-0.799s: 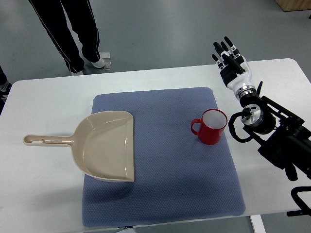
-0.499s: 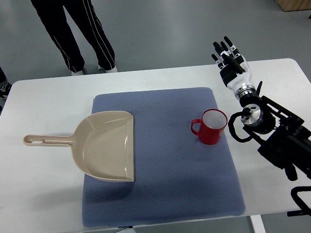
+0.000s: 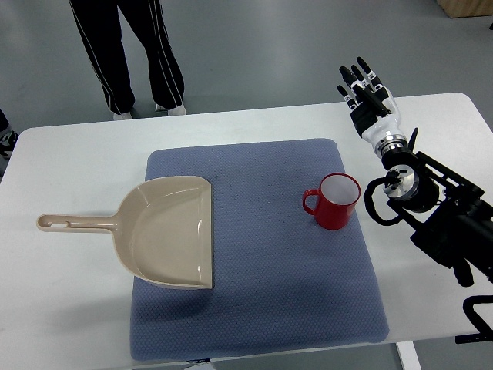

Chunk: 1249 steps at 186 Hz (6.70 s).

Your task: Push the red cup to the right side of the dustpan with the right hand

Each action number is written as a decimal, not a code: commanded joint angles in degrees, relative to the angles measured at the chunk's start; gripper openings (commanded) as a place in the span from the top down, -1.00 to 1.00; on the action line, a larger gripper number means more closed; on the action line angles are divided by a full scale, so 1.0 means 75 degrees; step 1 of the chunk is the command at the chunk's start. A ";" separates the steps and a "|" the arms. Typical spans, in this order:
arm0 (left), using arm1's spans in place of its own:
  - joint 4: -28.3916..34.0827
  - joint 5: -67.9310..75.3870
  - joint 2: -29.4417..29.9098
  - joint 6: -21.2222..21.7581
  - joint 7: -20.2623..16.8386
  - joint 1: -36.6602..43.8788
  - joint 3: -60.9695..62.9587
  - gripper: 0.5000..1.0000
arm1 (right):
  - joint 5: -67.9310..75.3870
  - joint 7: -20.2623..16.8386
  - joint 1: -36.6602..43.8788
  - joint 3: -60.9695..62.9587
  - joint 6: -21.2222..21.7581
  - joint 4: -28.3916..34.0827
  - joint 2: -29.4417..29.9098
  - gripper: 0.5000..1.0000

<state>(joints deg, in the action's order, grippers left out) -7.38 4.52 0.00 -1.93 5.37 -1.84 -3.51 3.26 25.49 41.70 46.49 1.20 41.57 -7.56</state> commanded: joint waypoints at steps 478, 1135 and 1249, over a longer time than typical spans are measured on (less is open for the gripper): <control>0.0000 -0.0006 0.0000 -0.0001 -0.0001 0.0000 -0.0001 -1.00 | -0.7055 0.1268 -0.2807 -0.0539 0.1774 0.2519 -0.2555 -0.71; 0.0000 0.0006 0.0000 -0.0001 -0.0001 0.0000 -0.0001 -1.00 | -0.6282 0.1268 -0.3018 -0.0680 0.1129 0.1816 -0.0984 -0.71; 0.0000 -0.0006 0.0000 -0.0001 -0.0001 0.0000 -0.0001 -1.00 | -0.6294 0.1268 -0.2994 -0.0692 0.1141 0.1816 -0.0446 -0.71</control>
<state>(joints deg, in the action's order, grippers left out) -7.38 4.52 0.00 -1.94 5.38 -1.85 -3.52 -43.85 35.00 19.39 41.40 9.74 55.19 -11.75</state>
